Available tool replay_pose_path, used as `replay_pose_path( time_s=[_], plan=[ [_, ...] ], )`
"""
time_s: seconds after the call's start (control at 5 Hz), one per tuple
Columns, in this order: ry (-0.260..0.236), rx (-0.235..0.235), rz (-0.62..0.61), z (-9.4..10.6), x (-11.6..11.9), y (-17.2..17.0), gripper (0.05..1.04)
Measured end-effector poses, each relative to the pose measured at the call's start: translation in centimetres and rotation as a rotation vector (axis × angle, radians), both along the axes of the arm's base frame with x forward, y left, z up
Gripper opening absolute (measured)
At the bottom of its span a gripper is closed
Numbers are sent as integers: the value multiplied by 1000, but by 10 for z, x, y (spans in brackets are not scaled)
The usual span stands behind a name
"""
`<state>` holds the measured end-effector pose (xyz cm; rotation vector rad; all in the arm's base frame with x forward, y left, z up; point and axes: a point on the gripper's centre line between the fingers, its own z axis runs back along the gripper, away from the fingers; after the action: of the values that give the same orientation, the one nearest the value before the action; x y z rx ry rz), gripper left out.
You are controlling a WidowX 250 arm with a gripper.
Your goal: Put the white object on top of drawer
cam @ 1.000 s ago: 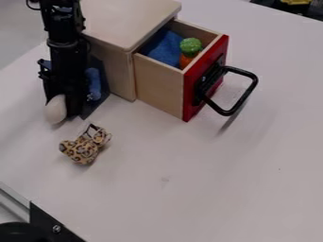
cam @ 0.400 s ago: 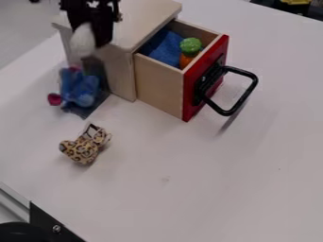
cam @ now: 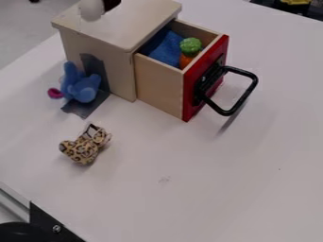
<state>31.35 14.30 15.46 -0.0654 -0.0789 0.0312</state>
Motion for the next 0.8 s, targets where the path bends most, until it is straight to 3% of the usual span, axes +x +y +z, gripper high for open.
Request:
replay_pose_path(
  time_s=[0.2,0.4,0.6,0.8],
  plan=[
    [-24,46,-6,-15,17,8,497],
    [-47,107,-9,-29,27,20,568],
    [-6,119,-24,-37,27,17,875],
    [27,105,-45,-33,24,12,1005]
  ],
)
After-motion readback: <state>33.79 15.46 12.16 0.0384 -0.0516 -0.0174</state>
